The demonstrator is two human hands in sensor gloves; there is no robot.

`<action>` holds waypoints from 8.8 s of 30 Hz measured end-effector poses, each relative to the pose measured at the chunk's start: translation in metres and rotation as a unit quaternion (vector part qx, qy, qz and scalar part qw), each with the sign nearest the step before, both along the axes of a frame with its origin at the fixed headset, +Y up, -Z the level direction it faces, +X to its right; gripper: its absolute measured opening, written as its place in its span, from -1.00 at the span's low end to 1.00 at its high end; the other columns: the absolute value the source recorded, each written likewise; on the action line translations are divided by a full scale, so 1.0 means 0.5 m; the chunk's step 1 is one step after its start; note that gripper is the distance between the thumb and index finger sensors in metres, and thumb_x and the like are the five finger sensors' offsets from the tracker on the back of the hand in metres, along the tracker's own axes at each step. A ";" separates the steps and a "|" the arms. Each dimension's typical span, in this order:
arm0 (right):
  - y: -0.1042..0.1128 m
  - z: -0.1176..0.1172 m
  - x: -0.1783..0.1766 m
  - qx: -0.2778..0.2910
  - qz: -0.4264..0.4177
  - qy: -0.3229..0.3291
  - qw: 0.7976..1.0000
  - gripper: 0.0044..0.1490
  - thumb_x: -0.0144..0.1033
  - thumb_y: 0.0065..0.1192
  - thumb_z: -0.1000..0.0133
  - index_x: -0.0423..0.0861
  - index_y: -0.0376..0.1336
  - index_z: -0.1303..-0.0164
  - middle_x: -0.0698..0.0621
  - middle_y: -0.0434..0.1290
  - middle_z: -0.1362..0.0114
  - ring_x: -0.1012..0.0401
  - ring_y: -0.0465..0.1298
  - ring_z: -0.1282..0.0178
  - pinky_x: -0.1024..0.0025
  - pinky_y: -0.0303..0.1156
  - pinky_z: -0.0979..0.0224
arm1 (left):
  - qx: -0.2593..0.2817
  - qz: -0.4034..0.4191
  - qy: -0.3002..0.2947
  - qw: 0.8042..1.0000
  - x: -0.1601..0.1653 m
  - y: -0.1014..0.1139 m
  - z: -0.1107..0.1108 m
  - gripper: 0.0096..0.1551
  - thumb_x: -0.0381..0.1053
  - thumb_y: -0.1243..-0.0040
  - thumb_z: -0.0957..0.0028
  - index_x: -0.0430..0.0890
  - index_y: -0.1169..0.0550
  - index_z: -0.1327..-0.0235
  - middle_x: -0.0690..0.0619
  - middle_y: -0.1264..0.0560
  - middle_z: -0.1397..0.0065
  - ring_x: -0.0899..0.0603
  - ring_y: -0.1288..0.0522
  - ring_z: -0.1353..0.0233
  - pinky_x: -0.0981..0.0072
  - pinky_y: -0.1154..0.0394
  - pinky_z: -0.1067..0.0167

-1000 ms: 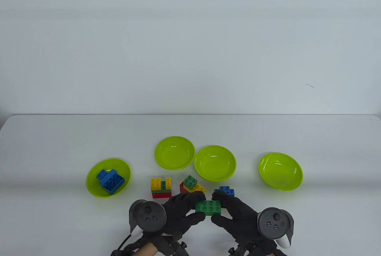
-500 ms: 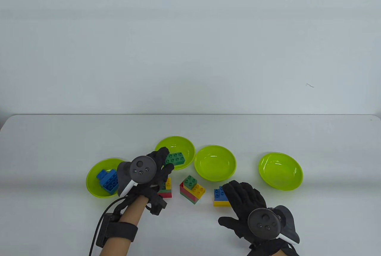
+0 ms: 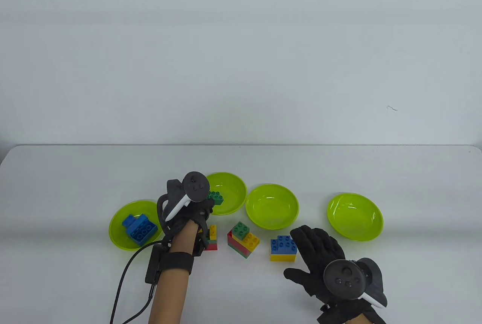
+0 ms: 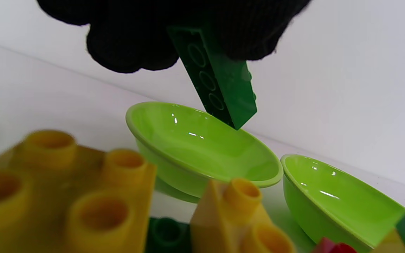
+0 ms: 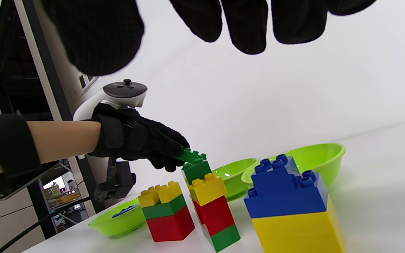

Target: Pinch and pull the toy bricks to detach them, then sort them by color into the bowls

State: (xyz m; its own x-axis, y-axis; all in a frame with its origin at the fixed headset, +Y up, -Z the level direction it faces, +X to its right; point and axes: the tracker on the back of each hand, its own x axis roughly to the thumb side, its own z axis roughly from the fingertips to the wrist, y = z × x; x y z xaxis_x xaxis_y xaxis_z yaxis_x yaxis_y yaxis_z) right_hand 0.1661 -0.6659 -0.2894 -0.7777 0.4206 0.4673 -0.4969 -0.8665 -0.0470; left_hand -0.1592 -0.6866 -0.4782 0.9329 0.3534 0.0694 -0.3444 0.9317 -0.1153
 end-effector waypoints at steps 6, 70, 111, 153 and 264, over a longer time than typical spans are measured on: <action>0.000 0.000 0.002 -0.005 -0.006 -0.002 1.000 0.08 0.07 0.25 -0.11 -0.22 -0.04 -0.71 -0.36 0.09 -0.73 -0.43 0.11 -0.65 -0.43 -0.04 -0.55 | 0.009 0.022 -0.003 1.000 -0.005 -0.004 0.005 -0.13 0.08 -0.17 -0.11 -0.38 -0.25 -0.52 -0.45 -0.33 -0.47 -0.46 -0.38 -0.42 -0.38 -0.18 -0.37; -0.004 -0.093 -0.093 0.001 0.114 -0.019 0.993 -0.26 -0.22 0.41 0.01 -0.16 0.33 -0.39 -0.21 0.48 -0.38 -0.12 0.50 -0.31 -0.10 0.29 -0.48 | 0.142 0.056 -0.246 0.957 0.064 -0.007 0.345 0.14 0.28 -0.15 -0.10 -0.41 -0.02 -0.61 -0.57 0.01 -0.61 -0.62 -0.11 -0.56 -0.51 -0.02 -0.39; -0.084 -0.020 -0.078 -0.119 -0.293 0.081 0.945 -0.13 -0.06 0.32 -0.07 -0.19 0.16 -0.52 -0.21 0.40 -0.48 -0.16 0.45 -0.39 -0.13 0.26 -0.49 | 0.160 0.316 -0.230 0.907 0.084 -0.033 0.323 -0.22 0.13 -0.26 0.07 -0.34 -0.49 -0.28 -0.34 -0.55 -0.23 -0.31 -0.56 -0.19 -0.26 -0.37 -0.24; -0.091 -0.012 -0.106 -0.059 -0.210 0.057 0.974 -0.21 -0.07 0.36 0.01 -0.19 0.28 -0.38 -0.16 0.51 -0.36 -0.11 0.54 -0.30 -0.07 0.36 -0.43 | 0.185 0.280 -0.273 0.902 0.104 0.024 0.345 -0.28 0.11 -0.18 -0.04 -0.36 -0.51 -0.28 -0.37 -0.56 -0.21 -0.33 -0.56 -0.17 -0.27 -0.37 -0.25; -0.089 -0.009 -0.094 -0.066 -0.259 0.049 0.962 -0.20 -0.12 0.34 0.02 -0.23 0.27 -0.38 -0.18 0.51 -0.35 -0.12 0.54 -0.29 -0.09 0.35 -0.43 | 0.154 0.309 -0.256 0.903 0.090 0.005 0.343 -0.27 0.04 -0.07 -0.05 -0.41 -0.44 -0.33 -0.41 -0.52 -0.22 -0.36 -0.54 -0.18 -0.31 -0.35 -0.23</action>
